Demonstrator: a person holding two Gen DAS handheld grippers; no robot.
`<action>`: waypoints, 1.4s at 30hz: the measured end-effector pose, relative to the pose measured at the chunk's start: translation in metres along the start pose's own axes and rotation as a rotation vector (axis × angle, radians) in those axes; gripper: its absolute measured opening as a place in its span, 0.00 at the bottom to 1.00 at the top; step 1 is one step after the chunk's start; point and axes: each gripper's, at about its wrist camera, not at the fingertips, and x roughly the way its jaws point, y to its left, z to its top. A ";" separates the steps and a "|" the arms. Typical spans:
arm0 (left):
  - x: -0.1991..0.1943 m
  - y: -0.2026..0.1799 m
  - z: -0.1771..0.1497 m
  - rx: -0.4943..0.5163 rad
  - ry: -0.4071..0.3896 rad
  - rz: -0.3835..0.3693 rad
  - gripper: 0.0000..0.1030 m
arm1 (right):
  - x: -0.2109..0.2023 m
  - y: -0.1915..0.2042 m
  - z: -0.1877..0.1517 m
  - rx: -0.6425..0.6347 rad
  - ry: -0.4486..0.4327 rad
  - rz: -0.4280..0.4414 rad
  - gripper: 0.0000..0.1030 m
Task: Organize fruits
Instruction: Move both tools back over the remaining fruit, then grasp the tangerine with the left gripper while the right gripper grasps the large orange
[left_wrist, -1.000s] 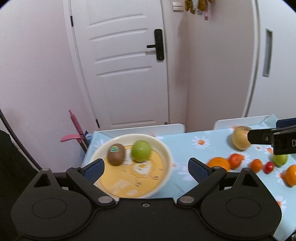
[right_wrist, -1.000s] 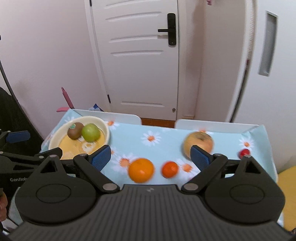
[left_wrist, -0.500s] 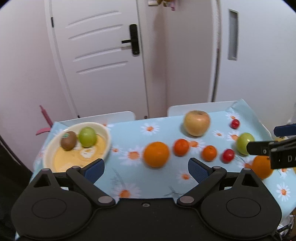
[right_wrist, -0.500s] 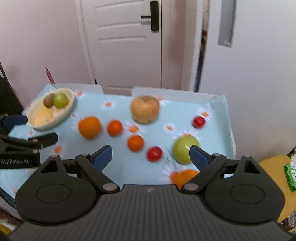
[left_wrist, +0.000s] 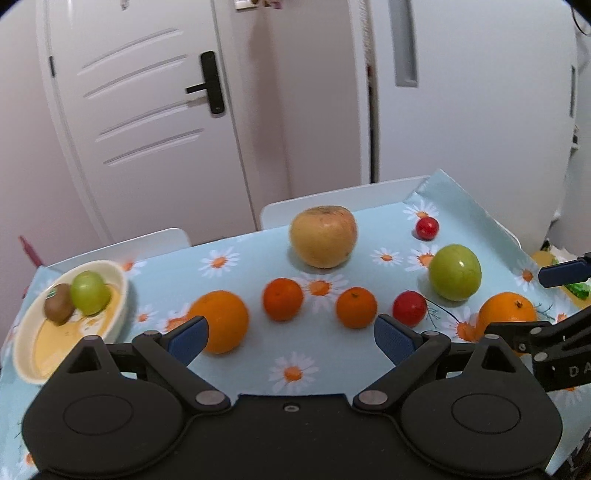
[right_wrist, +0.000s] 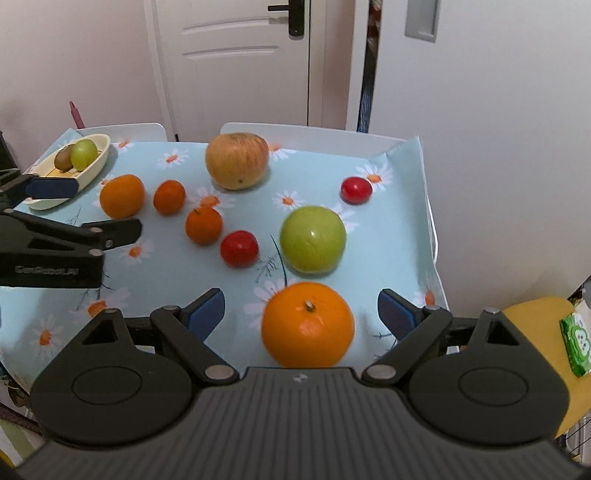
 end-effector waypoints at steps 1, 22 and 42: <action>0.005 -0.002 -0.001 0.006 0.003 -0.005 0.93 | 0.002 -0.001 -0.002 0.004 0.001 0.001 1.00; 0.071 -0.031 0.005 0.090 0.060 -0.110 0.60 | 0.016 -0.009 -0.019 0.067 0.019 0.008 0.84; 0.071 -0.032 -0.001 0.074 0.081 -0.128 0.39 | 0.015 -0.009 -0.017 0.068 0.005 0.016 0.77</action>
